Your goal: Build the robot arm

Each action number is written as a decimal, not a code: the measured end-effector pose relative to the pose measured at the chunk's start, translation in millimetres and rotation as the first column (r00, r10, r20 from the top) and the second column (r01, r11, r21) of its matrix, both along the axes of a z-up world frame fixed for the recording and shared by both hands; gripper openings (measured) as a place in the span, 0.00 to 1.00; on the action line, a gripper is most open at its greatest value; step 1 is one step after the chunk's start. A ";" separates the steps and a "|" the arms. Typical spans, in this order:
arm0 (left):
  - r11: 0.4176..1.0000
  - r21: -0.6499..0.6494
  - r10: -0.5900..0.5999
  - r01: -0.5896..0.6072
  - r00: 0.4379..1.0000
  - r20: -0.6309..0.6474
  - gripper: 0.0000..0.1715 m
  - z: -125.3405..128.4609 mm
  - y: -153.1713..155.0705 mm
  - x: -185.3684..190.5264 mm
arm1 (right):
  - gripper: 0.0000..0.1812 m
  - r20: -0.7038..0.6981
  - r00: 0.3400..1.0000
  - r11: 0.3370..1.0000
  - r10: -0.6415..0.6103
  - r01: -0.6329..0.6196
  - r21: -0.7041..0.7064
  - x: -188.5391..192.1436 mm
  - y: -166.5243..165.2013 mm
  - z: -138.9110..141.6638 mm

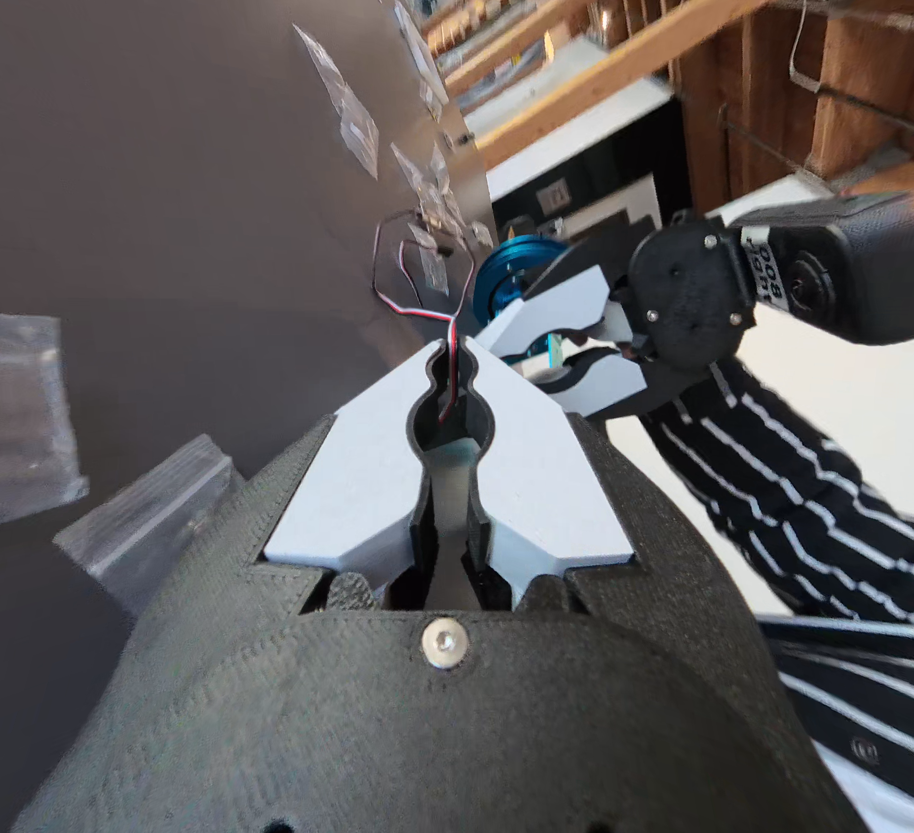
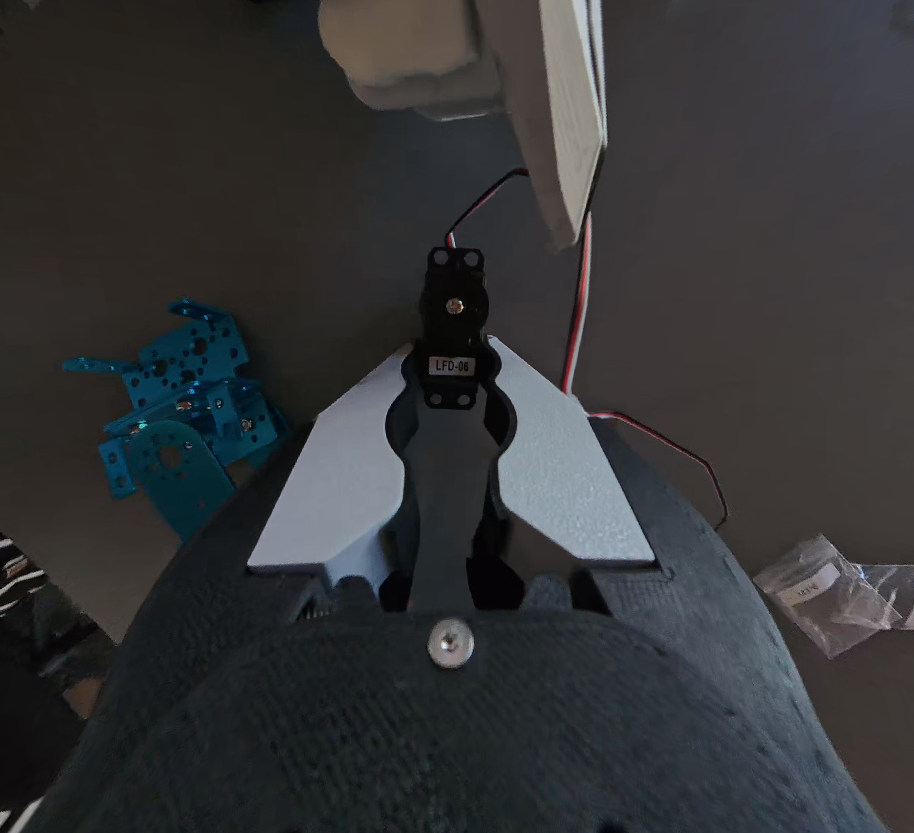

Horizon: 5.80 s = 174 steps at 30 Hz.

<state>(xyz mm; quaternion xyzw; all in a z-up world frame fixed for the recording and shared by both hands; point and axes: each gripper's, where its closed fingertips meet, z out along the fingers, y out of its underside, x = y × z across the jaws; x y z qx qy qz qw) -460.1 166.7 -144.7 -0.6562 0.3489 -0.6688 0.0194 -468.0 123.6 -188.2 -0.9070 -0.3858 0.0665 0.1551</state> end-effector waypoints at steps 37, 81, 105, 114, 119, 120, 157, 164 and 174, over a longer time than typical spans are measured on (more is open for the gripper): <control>0.404 0.833 -0.641 0.380 0.767 -0.039 0.12 21.1 -72.4 -17.6 | 0.11 -0.129 0.944 0.953 -0.304 0.300 -0.047 -4.7 -37.9 49.0; 0.965 -0.160 -0.148 0.208 0.935 0.323 0.02 58.4 -87.0 -56.8 | 0.11 -0.296 0.837 0.804 -0.460 0.534 0.261 -55.7 -122.8 67.0; 0.841 0.094 -0.521 0.532 0.845 -0.118 0.18 38.9 -79.6 -62.4 | 0.11 -0.156 0.930 0.889 -0.333 0.365 0.276 -65.4 -117.5 92.9; 0.535 0.777 -0.420 0.331 0.902 -0.096 0.43 1.1 -75.3 -57.6 | 0.11 -0.203 0.930 0.897 -0.306 0.353 0.267 -49.0 -105.3 144.7; 0.372 0.924 -0.217 0.087 0.976 -0.004 0.31 7.6 -66.4 -8.3 | 0.11 -0.255 0.924 0.902 -0.283 0.347 0.257 -55.6 -100.8 160.2; 0.375 0.927 -0.175 0.027 0.984 0.042 0.28 15.6 -60.3 -0.6 | 0.11 -0.260 0.924 0.904 -0.280 0.345 0.253 -57.3 -102.1 161.1; 0.617 0.689 -0.091 -0.380 0.836 0.542 0.00 119.4 -52.8 -36.3 | 0.11 -0.558 0.644 0.816 -0.524 0.566 -0.114 -35.6 -139.6 91.9; 0.605 0.732 -0.059 -0.314 0.899 0.434 0.00 128.2 -54.5 -45.0 | 0.11 -0.416 0.717 0.806 -0.559 0.587 -0.072 -31.0 -142.2 57.6; 0.499 0.839 -0.079 -0.215 0.954 0.291 0.00 106.2 -70.3 -47.7 | 0.11 -0.164 0.777 0.784 -0.608 0.620 0.032 -21.1 -146.7 32.3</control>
